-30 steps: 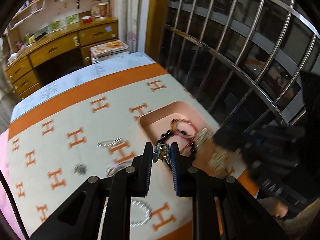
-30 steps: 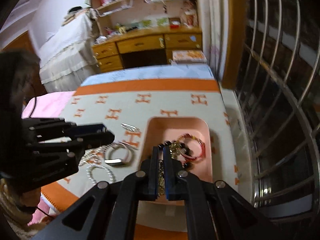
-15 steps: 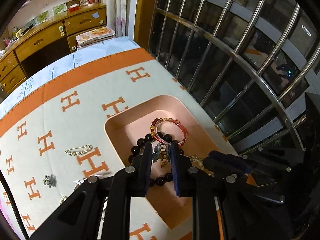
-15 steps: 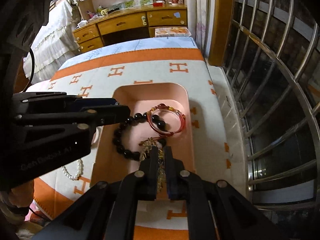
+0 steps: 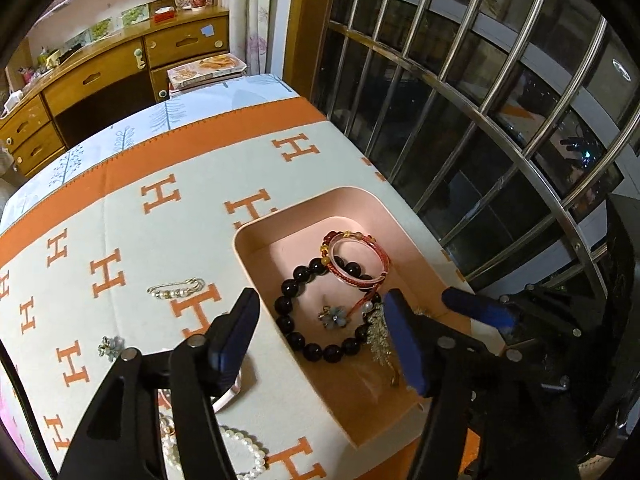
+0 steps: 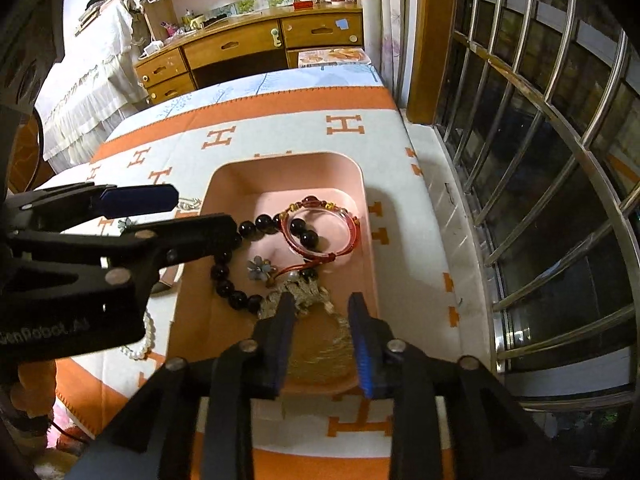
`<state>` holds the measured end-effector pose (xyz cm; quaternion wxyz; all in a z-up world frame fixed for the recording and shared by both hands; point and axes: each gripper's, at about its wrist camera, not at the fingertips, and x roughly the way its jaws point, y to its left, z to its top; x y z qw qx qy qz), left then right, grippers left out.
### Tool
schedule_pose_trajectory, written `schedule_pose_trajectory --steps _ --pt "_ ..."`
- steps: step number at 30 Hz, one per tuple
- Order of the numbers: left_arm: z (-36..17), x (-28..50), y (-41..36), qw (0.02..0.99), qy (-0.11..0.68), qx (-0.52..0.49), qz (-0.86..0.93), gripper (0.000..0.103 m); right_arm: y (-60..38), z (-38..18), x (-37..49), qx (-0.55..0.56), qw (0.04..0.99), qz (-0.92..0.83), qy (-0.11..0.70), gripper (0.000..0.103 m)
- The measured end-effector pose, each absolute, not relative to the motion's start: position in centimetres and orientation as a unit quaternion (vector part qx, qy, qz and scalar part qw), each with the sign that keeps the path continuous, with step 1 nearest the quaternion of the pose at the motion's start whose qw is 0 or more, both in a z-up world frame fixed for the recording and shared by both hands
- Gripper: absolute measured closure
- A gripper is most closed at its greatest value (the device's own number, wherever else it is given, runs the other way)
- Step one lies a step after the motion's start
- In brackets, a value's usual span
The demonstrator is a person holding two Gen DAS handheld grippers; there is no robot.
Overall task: Organize jewelry
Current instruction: 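Carry the comb and brooch into the pink tray and open both tools, then withdraw both tools from the tray toward the pearl necklaces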
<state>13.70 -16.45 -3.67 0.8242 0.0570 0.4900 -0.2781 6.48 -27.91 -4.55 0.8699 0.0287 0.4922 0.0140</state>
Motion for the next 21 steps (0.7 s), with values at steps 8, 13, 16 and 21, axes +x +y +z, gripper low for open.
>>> schedule_pose_trajectory --steps 8,13,16,21 --pt "-2.7 13.0 -14.2 0.832 0.483 0.053 -0.267 0.034 -28.2 -3.8 6.2 0.050 0.876 0.004 0.479 0.071" --pt "-1.6 12.2 -12.1 0.841 0.475 0.059 -0.252 0.031 -27.3 -3.7 5.8 0.044 0.876 0.011 0.480 0.071" --pt "-1.0 11.5 -11.1 0.847 0.467 0.070 -0.245 0.031 -26.6 -3.6 5.4 0.038 0.876 0.019 0.480 0.071" --pt "0.2 10.2 -9.3 0.852 0.459 0.101 -0.230 0.028 -24.9 -3.0 4.7 0.027 0.878 0.040 0.477 0.071"
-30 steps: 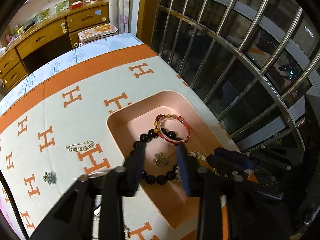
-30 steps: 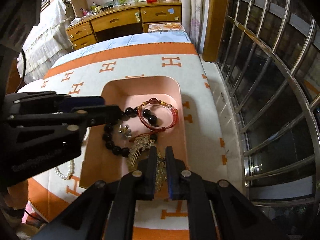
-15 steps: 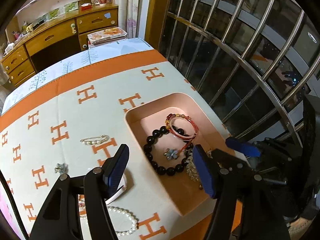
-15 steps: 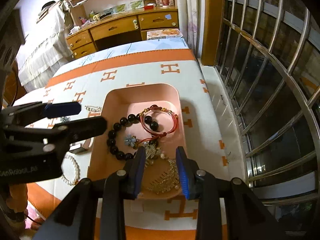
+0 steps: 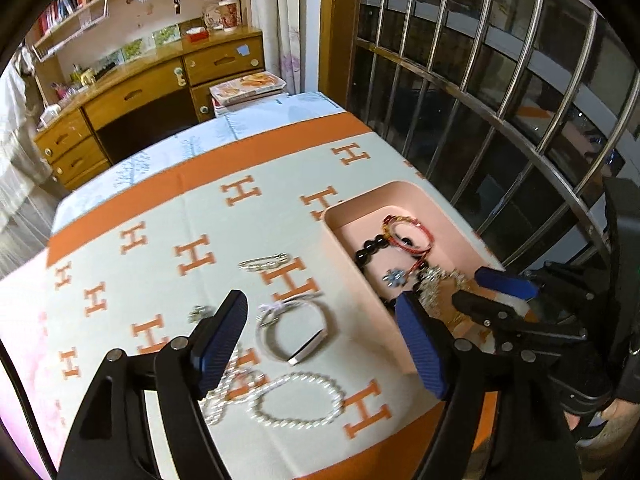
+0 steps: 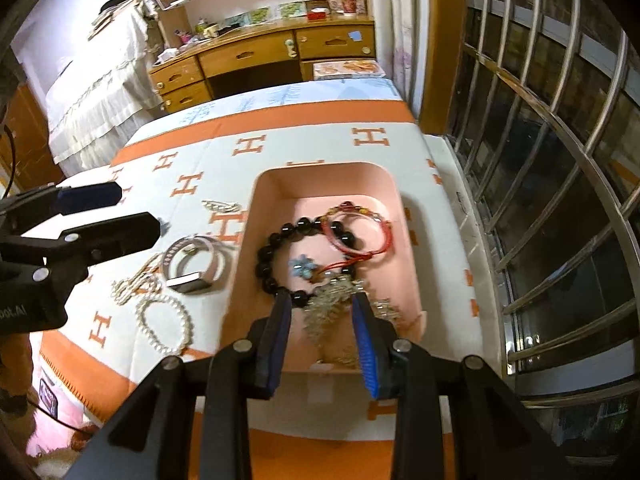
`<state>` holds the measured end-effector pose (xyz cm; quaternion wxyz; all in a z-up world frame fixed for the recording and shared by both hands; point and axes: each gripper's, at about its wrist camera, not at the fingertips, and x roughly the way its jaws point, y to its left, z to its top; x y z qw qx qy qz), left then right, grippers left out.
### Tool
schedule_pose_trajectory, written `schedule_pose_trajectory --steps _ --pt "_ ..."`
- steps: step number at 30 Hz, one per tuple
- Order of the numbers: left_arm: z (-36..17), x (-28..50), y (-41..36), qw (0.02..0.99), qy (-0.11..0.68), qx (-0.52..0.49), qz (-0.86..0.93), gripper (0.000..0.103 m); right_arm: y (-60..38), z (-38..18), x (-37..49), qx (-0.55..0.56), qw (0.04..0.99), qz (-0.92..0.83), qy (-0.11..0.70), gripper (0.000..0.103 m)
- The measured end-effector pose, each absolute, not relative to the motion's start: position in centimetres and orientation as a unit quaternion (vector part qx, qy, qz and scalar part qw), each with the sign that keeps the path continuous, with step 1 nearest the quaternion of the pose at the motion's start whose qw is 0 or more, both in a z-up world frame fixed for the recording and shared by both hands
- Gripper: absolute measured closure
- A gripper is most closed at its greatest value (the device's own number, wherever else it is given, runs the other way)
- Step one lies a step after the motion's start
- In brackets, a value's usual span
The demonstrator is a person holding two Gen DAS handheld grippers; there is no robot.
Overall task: Organize jewelry
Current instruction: 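Withdraw both tools from the tray toward the pearl necklaces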
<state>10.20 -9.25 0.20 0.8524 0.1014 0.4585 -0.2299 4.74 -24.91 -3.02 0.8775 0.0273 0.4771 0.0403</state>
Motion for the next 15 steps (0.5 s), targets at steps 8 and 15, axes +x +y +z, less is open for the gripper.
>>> schedule_pose_trajectory --steps 8,15 --pt "2.4 8.7 -6.9 0.852 0.456 0.140 -0.218 0.027 -21.4 -0.8 3.6 -0.009 0.884 0.082 0.459 0.071" --pt "2.2 8.7 -4.0 0.846 0.469 0.157 -0.198 0.025 -18.1 -1.1 4.0 -0.049 0.874 0.118 0.469 0.071"
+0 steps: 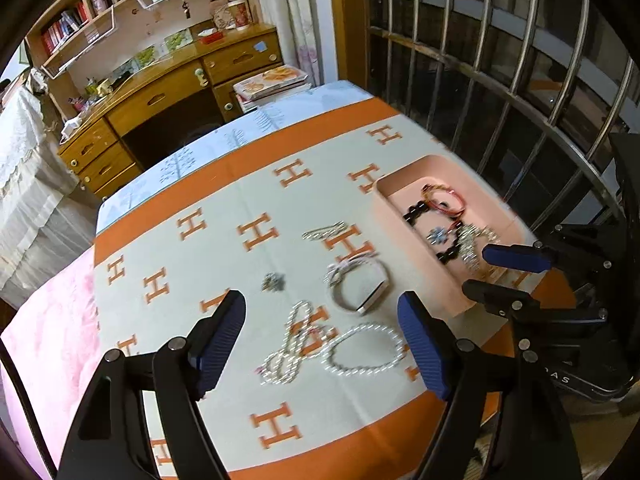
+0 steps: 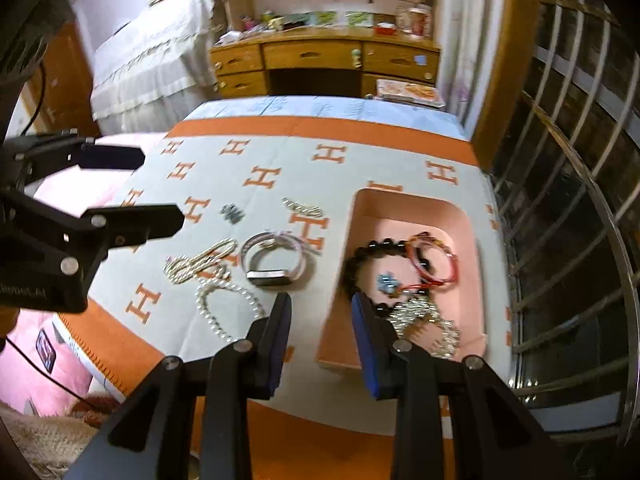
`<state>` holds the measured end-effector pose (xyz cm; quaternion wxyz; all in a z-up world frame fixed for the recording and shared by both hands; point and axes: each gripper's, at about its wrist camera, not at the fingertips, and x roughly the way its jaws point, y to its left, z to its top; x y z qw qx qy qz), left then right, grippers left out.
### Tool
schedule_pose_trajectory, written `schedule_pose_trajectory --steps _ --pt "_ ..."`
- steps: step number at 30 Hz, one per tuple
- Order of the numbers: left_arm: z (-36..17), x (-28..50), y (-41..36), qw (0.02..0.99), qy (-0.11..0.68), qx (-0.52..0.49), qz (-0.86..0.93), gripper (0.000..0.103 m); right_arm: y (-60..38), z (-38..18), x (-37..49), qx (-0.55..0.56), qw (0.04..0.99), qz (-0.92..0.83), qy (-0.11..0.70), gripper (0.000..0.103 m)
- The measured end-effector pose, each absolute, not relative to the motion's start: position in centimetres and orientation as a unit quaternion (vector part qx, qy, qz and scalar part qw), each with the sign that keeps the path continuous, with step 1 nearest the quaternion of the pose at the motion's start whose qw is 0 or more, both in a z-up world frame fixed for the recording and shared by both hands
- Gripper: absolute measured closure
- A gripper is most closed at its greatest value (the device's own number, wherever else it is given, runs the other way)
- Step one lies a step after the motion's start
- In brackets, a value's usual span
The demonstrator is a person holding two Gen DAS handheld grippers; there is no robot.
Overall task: Organize jewelry
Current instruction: 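Withdraw both tools from the tray toward the pearl necklaces, then grasp a pearl strand with the right tool while the left tool grasps the pearl necklace with ring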
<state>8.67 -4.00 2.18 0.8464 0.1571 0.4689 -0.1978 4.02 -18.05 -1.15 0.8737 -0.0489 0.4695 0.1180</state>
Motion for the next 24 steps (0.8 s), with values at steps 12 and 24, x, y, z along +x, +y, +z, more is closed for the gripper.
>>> schedule_pose_trajectory --steps 12,24 --pt "-4.7 9.4 3.3 0.821 0.535 0.122 -0.160 0.024 -13.7 -6.6 6.5 -0.073 0.822 0.167 0.540 0.071" --pt "-8.7 9.9 3.8 0.793 0.551 0.172 -0.197 0.024 -10.6 -10.0 8.9 -0.132 0.784 0.176 0.580 0.072"
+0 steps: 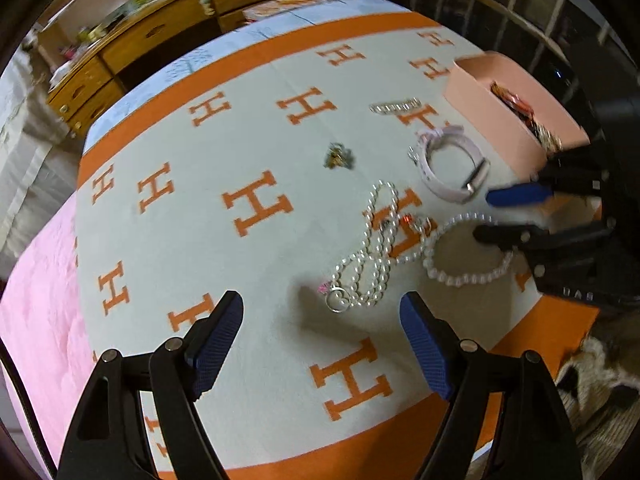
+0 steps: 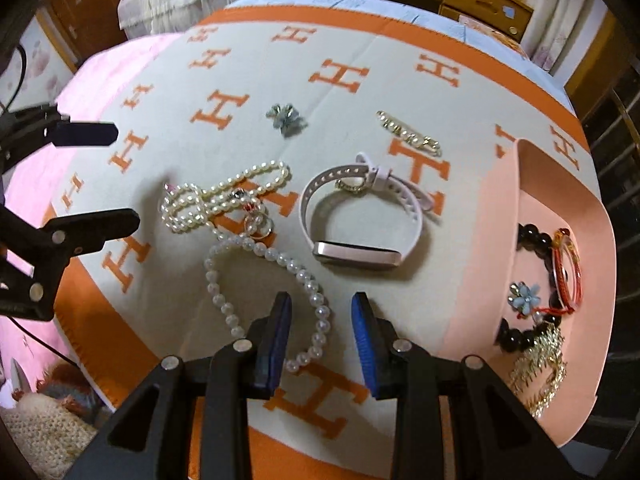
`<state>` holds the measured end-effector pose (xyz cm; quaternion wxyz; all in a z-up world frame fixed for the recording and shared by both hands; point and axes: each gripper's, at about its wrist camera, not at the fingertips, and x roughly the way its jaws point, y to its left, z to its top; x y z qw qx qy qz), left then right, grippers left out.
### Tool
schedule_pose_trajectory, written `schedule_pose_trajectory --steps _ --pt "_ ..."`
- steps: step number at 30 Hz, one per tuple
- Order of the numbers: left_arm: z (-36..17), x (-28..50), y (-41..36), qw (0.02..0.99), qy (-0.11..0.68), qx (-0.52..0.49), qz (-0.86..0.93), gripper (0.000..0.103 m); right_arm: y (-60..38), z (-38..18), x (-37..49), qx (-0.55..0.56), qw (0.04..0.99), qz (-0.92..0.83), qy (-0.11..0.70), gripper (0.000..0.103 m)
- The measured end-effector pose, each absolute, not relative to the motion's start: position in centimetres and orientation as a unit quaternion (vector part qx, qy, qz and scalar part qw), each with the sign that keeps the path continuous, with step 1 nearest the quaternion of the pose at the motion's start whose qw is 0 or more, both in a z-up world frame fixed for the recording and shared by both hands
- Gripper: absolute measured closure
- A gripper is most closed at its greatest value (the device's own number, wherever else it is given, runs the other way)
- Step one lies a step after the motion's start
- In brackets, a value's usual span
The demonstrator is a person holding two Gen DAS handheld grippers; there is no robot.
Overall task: Organize jewelry
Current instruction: 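Grasp a pearl strand with the right tool while the left tool grasps the pearl necklace with ring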
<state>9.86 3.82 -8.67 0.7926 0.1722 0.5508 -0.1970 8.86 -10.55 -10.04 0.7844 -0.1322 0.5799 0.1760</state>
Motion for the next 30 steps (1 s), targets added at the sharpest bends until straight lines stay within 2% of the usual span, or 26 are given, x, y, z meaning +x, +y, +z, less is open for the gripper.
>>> schedule_pose_trajectory --steps 6,7,9,10,24,28,30 --pt "-9.8 9.6 3.1 0.775 0.553 0.207 -0.225 0.024 -10.0 -10.1 9.0 -0.156 0.780 0.182 0.578 0.072" --pt "-9.9 9.8 3.2 0.773 0.555 0.207 -0.227 0.024 -9.9 -10.1 9.0 -0.159 0.780 0.184 0.576 0.074" --pt "-9.9 10.1 3.2 0.772 0.556 0.205 -0.230 0.024 -9.8 -10.0 8.9 -0.165 0.777 0.190 0.576 0.093" --pt "-9.9 10.3 3.2 0.772 0.556 0.205 -0.231 0.024 -9.8 -9.9 8.9 -0.163 0.775 0.192 0.580 0.096" --pt "-11.3 12.8 0.6 0.740 0.548 0.278 -0.272 0.026 -12.1 -9.9 3.5 -0.075 0.756 0.231 0.609 0.096" --pt "-11.8 13.2 -0.5 0.724 0.553 0.298 -0.285 0.043 -13.2 -9.9 3.1 -0.049 0.756 0.233 0.609 0.096" --pt "-11.8 13.5 -1.1 0.716 0.556 0.306 -0.291 0.047 -13.6 -9.9 3.2 -0.036 0.756 0.235 0.610 0.096"
